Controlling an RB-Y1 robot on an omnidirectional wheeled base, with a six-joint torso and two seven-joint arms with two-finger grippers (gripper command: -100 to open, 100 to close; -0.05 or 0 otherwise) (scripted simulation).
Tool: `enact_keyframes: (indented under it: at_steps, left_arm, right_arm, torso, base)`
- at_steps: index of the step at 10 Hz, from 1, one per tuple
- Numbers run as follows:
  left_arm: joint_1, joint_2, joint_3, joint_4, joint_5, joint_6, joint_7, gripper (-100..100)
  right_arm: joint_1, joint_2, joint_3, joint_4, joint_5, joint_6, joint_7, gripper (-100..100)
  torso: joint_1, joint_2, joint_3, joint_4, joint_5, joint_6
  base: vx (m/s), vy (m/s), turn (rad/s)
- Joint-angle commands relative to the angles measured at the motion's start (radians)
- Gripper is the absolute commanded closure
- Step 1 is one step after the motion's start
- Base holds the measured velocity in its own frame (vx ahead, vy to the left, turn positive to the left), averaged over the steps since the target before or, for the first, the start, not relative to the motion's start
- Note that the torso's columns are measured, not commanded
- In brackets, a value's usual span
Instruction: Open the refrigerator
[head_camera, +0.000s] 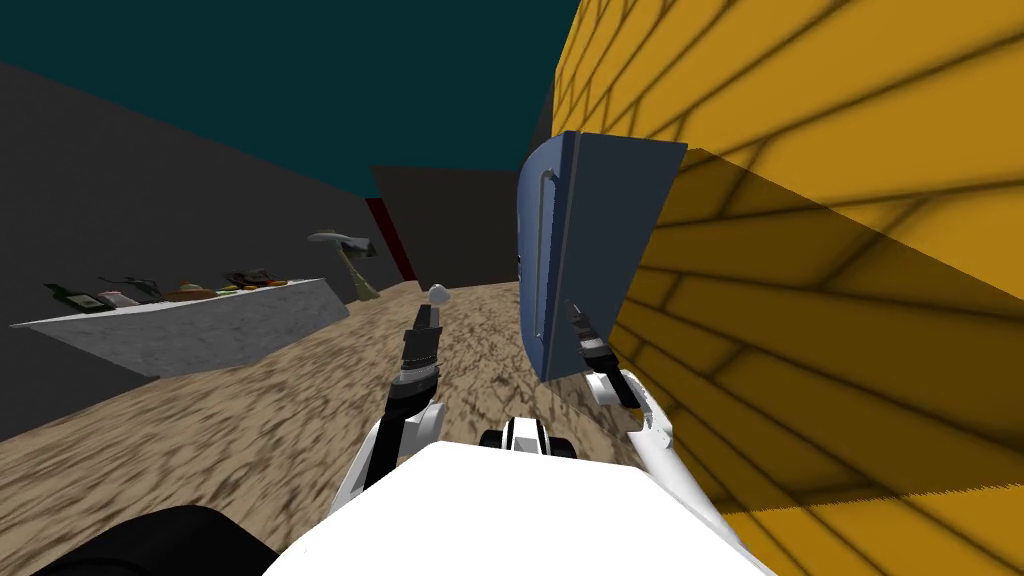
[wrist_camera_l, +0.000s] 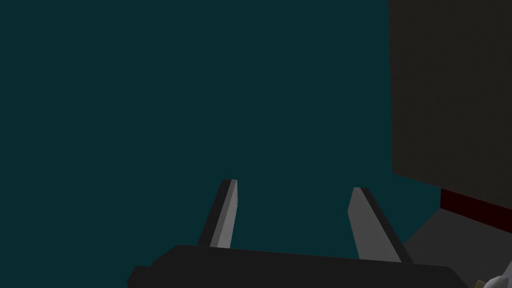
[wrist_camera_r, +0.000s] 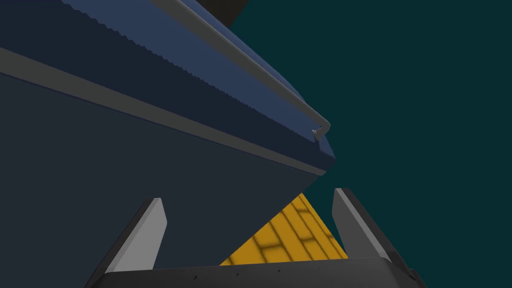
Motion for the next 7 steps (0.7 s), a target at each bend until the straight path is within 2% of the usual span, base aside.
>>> enact_keyframes:
  at_steps: [1,2,3,4,5,6,7]
  left_arm:
    - [0.0,0.0,0.0,0.0,0.0,0.0,0.0,0]
    - [0.0,0.0,0.0,0.0,0.0,0.0,0.0,0]
    - [0.0,0.0,0.0,0.0,0.0,0.0,0.0,0]
    - [0.0,0.0,0.0,0.0,0.0,0.0,0.0,0]
    - [0.0,0.0,0.0,0.0,0.0,0.0,0.0,0]
    - [0.0,0.0,0.0,0.0,0.0,0.0,0.0,0]
    - [0.0,0.0,0.0,0.0,0.0,0.0,0.0,0]
  right_arm:
    - [-0.056,-0.011,-0.002,0.05,0.022,0.002,0.063,-100]
    - [-0.098,-0.02,-0.005,0.092,0.042,0.005,0.101,-100]
    - [-0.103,-0.02,-0.005,0.093,0.042,0.005,0.113,-100]
    - [-0.143,-0.029,-0.007,0.134,0.062,0.008,0.15,-100]
    - [-0.15,-0.029,-0.007,0.135,0.062,0.008,0.164,-100]
    - [-0.19,-0.037,-0.01,0.179,0.083,0.012,0.197,-100]
    - [-0.196,-0.037,-0.01,0.179,0.083,0.012,0.214,-100]
  torso:
    - [0.001,-0.001,-0.001,0.0,0.0,0.0]
    - [0.001,-0.001,0.0,0.0,0.0,0.0]
    - [0.002,0.0,0.0,0.0,0.0,0.0]
    - [0.001,0.0,0.0,0.0,0.0,0.0]
    - [0.002,-0.001,-0.001,0.0,0.001,0.0]
    - [0.001,-0.002,-0.001,0.0,0.0,0.0]
    - [0.002,-0.002,-0.001,-0.001,0.0,0.0]
  base:
    - [0.037,0.099,-0.071]
    - [0.012,0.119,-0.125]
    - [0.009,0.107,-0.059]
    - [0.031,0.125,-0.103]
    - [0.035,0.106,-0.061]
    - [0.037,0.127,-0.118]
    - [0.019,0.108,-0.067]
